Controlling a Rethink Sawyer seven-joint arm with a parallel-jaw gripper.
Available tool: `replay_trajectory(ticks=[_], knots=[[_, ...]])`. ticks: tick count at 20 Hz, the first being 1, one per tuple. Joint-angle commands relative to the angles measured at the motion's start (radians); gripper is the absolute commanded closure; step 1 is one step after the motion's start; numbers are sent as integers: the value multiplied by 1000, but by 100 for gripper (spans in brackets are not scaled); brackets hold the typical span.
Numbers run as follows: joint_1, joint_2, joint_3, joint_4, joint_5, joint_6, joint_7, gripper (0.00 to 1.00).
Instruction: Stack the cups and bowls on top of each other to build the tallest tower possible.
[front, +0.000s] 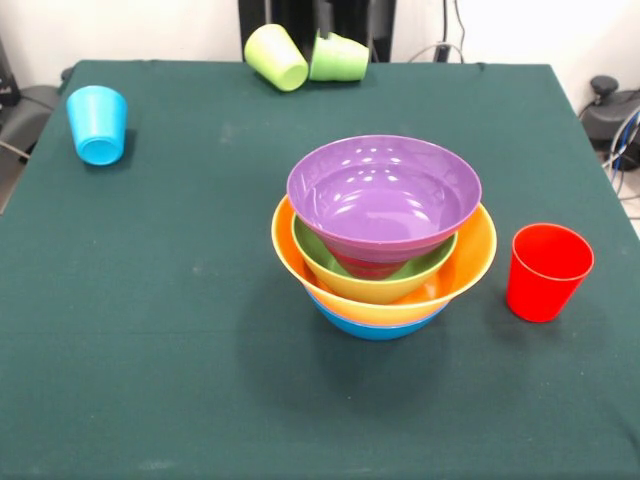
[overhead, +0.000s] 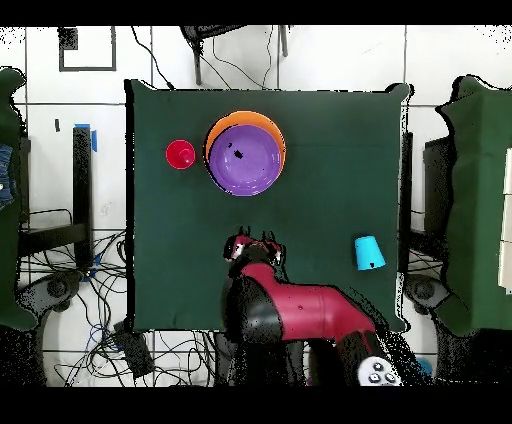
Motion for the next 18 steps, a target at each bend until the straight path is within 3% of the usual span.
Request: replay_trajectory(ticks=[1,7,12,15,18], knots=[[99,129,98,-87,128,-6,210,0],[236,221,53,-247,213,-54,223,0],[281,300,64,-345,268,-117,240,0],[295,356,72,-426,237,-166,191,0],[342,396,25,-508,223,-188,139,0]])
